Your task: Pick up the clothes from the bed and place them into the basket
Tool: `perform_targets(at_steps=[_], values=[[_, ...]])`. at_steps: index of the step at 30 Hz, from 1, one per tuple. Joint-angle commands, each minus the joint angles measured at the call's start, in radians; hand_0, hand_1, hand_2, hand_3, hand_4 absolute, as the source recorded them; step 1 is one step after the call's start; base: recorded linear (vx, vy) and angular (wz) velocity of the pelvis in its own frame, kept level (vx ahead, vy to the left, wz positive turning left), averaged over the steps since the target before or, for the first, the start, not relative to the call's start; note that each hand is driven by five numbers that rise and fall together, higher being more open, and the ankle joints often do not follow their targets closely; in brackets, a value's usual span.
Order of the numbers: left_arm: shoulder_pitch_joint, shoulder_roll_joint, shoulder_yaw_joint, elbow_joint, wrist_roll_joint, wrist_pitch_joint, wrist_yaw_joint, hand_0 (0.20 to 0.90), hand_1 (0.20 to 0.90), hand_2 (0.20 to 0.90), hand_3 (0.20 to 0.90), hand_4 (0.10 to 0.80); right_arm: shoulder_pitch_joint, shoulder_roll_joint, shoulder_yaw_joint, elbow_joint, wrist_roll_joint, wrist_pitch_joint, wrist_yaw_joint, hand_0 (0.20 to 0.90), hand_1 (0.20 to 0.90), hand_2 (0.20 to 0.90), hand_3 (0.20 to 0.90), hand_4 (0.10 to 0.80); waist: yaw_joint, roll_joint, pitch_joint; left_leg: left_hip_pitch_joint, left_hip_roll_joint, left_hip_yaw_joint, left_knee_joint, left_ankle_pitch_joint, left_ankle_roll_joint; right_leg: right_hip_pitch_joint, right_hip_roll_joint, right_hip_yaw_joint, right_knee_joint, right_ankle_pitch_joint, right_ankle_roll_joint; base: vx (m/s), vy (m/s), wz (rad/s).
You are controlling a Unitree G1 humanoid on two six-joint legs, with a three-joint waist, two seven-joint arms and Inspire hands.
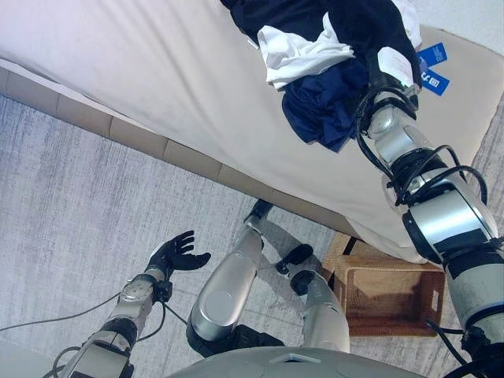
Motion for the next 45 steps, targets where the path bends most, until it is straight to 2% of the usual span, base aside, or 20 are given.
perform_targets(at_steps=[1, 4, 5, 6, 7, 12, 18, 21, 25, 32, 33, 37, 42, 45], values=[[0.097, 0.038, 0.021, -0.002, -0.032, -0.024, -0.027, 0.9, 0.9, 0.9, 0.9, 0.8, -0.063, -0.103, 0.073, 0.008, -0.048, 0.057, 0.116, 0.9, 0.9, 0.9, 0.9, 0.8, 0.045, 0.013, 0.002, 0.008, 0.016, 0.037, -0.039, -0.063, 0.069, -0.041, -0.01, 0.011, 0.155, 0.022, -0.016, 0.0, 0.0, 0.0], [0.104, 0.045, 0.023, -0.029, -0.034, -0.012, -0.028, 0.9, 0.9, 0.9, 0.9, 0.8, -0.071, -0.101, 0.115, 0.029, -0.054, 0.07, 0.216, 0.9, 0.9, 0.9, 0.9, 0.8, 0.051, 0.012, 0.002, -0.01, 0.021, 0.031, -0.04, -0.055, 0.064, -0.051, -0.003, 0.006, 0.147, 0.013, -0.016, 0.007, -0.02, 0.04], [0.107, 0.048, 0.024, -0.038, -0.032, -0.008, -0.029, 0.9, 0.9, 0.9, 0.9, 0.8, -0.07, -0.101, 0.12, 0.027, -0.043, 0.061, 0.221, 0.735, 0.735, 0.735, 0.708, 0.608, 0.052, 0.01, 0.002, -0.015, 0.023, 0.029, -0.04, -0.054, 0.063, -0.053, -0.001, 0.004, 0.143, 0.013, -0.015, 0.014, -0.049, 0.08], [0.109, 0.052, 0.025, -0.045, -0.031, -0.005, -0.03, 0.9, 0.9, 0.9, 0.9, 0.8, -0.07, -0.102, 0.122, 0.023, -0.028, 0.052, 0.213, 0.476, 0.476, 0.476, 0.406, 0.306, 0.053, 0.009, 0.002, -0.018, 0.023, 0.026, -0.038, -0.054, 0.063, -0.054, 0.001, 0.003, 0.141, 0.014, -0.015, 0.014, -0.061, 0.04], [0.112, 0.055, 0.026, -0.047, -0.029, -0.006, -0.031, 0.9, 0.9, 0.9, 0.9, 0.8, -0.072, -0.1, 0.119, 0.017, -0.019, 0.03, 0.192, 0.3, 0.3, 0.3, 0.2, 0.1, 0.053, 0.006, 0.002, -0.02, 0.026, 0.023, -0.037, -0.053, 0.061, -0.053, 0.005, 0.004, 0.138, 0.014, -0.015, 0.01, -0.054, 0.01], [0.125, 0.058, 0.026, -0.057, -0.024, -0.015, -0.023, 0.9, 0.9, 0.9, 0.9, 0.8, -0.086, -0.094, 0.102, -0.052, 0.011, -0.037, 0.07, 0.3, 0.3, 0.3, 0.2, 0.1, 0.047, -0.002, 0.002, -0.011, 0.037, 0.014, -0.045, -0.053, 0.055, -0.039, 0.024, 0.015, 0.11, 0.013, -0.015, 0.008, -0.061, -0.02], [0.138, 0.048, 0.043, -0.055, -0.015, -0.014, 0.01, 0.9, 0.9, 0.9, 0.9, 0.8, -0.081, -0.095, 0.041, -0.306, 0.042, -0.097, -0.147, 0.3, 0.3, 0.3, 0.2, 0.1, 0.024, -0.022, 0.002, 0.056, 0.056, 0.015, -0.076, -0.062, 0.05, 0.019, 0.04, 0.041, 0.064, 0.028, -0.011, 0.015, -0.054, -0.08], [0.142, 0.039, 0.066, -0.045, 0.004, -0.01, 0.024, 0.9, 0.9, 0.9, 0.9, 0.8, -0.059, -0.108, -0.061, -0.49, 0.078, -0.148, -0.253, 0.3, 0.3, 0.3, 0.2, 0.1, 0.007, -0.028, 0.001, 0.132, 0.066, 0.025, -0.112, -0.065, 0.045, 0.085, 0.043, 0.067, 0.032, 0.024, -0.01, 0.059, -0.048, -0.13], [0.16, 0.017, 0.092, -0.018, 0.048, -0.003, 0.028, 0.9, 0.9, 0.9, 0.9, 0.8, 0.025, -0.12, -0.214, -0.711, 0.131, -0.233, -0.343, 0.3, 0.3, 0.3, 0.2, 0.1, -0.024, -0.031, -0.061, 0.226, 0.072, 0.036, -0.179, -0.07, 0.04, 0.17, 0.045, 0.088, -0.031, 0.026, -0.007, 0.092, -0.029, -0.06], [0.2, -0.026, 0.115, 0.04, 0.107, -0.006, 0.016, 0.9, 0.9, 0.9, 0.9, 0.8, 0.181, -0.117, -0.384, -0.945, 0.156, -0.321, -0.464, 0.3, 0.3, 0.3, 0.2, 0.1, -0.065, -0.02, -0.168, 0.338, 0.065, 0.047, -0.231, -0.086, 0.033, 0.289, 0.043, 0.104, -0.118, 0.02, -0.008, 0.112, 0.037, -0.08], [0.207, -0.038, 0.117, 0.05, 0.121, -0.002, 0.018, 0.9, 0.9, 0.9, 0.9, 0.8, 0.217, -0.112, -0.416, -0.991, 0.143, -0.332, -0.496, 0.3, 0.3, 0.3, 0.2, 0.1, -0.073, -0.012, -0.191, 0.347, 0.063, 0.051, -0.234, -0.065, 0.036, 0.304, 0.04, 0.092, -0.134, 0.044, -0.011, 0.086, 0.091, -0.06], [0.223, -0.059, 0.119, 0.055, 0.154, 0.015, 0.024, 0.9, 0.9, 0.9, 0.9, 0.8, 0.296, -0.106, -0.456, -1.041, 0.14, -0.314, -0.523, 0.3, 0.3, 0.3, 0.2, 0.1, -0.081, -0.008, -0.226, 0.38, 0.06, 0.05, -0.246, -0.066, 0.034, 0.346, 0.042, 0.089, -0.162, 0.047, -0.007, 0.094, 0.02, 0.03], [0.218, -0.052, 0.124, 0.071, 0.173, 0.034, 0.018, 0.9, 0.9, 0.9, 0.9, 0.8, 0.366, -0.123, -0.423, -0.948, 0.172, -0.191, -0.432, 0.3, 0.3, 0.3, 0.2, 0.1, -0.08, -0.015, -0.24, 0.387, 0.063, 0.048, -0.229, -0.071, 0.027, 0.372, 0.05, 0.081, -0.181, 0.029, -0.013, 0.046, -0.009, -0.01], [0.208, -0.046, 0.122, 0.065, 0.168, 0.046, 0.022, 0.9, 0.9, 0.9, 0.9, 0.8, 0.381, -0.127, -0.398, -0.859, 0.194, -0.173, -0.385, 0.3, 0.3, 0.3, 0.2, 0.1, -0.078, -0.017, -0.232, 0.382, 0.064, 0.046, -0.222, -0.072, 0.025, 0.375, 0.052, 0.078, -0.185, 0.023, -0.017, 0.0, 0.0, 0.0]])
